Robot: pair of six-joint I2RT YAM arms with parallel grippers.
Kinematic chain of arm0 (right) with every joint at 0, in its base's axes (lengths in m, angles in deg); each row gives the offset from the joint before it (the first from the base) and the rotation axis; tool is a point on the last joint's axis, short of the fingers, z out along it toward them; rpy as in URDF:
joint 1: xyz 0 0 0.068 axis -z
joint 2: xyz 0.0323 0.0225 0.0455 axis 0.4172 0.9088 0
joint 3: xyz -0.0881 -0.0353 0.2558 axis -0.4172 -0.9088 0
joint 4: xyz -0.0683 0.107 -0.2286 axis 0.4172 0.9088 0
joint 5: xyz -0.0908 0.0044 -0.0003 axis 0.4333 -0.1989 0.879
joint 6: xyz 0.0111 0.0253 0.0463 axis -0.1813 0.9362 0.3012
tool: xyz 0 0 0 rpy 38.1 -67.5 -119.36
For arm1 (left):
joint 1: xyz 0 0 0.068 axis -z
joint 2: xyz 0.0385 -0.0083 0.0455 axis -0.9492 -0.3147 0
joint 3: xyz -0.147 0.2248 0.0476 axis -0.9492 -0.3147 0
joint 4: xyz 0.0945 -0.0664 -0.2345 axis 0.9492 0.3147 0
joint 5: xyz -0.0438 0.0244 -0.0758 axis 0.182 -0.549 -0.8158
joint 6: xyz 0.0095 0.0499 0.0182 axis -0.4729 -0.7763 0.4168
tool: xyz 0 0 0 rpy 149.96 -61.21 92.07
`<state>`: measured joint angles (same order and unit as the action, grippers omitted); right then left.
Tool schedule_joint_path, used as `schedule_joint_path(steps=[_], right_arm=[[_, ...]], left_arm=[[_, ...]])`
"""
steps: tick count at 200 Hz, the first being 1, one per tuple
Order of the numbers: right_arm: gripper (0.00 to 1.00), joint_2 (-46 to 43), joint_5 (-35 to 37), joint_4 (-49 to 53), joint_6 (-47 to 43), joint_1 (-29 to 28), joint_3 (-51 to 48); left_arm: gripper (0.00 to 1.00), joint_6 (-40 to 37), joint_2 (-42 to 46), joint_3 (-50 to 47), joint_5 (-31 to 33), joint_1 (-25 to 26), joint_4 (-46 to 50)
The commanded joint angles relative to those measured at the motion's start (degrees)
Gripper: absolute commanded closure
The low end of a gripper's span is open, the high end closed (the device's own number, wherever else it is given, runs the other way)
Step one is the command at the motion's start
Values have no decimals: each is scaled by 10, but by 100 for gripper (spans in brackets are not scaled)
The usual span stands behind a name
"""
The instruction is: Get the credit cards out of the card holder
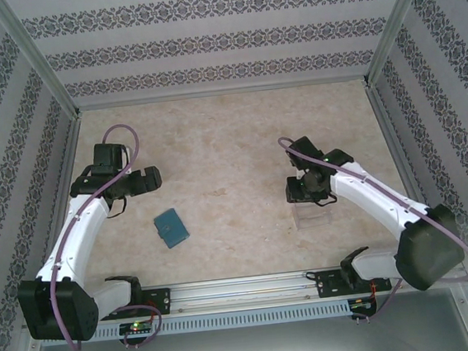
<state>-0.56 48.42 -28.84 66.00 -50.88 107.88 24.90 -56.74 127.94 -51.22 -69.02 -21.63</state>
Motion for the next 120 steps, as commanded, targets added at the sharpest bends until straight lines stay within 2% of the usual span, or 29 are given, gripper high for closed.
schedule_joint_path(steps=[1, 93, 120], right_arm=[[69, 23, 19, 21, 16, -8, 20], [73, 100, 13, 1, 5, -13, 23], [78, 114, 8, -5, 4, -16, 21]], left_arm=[[0, -29, 5, -3, 29, 2, 30], [0, -29, 17, -7, 37, -3, 25], [0, -29, 23, -10, 36, -3, 21]])
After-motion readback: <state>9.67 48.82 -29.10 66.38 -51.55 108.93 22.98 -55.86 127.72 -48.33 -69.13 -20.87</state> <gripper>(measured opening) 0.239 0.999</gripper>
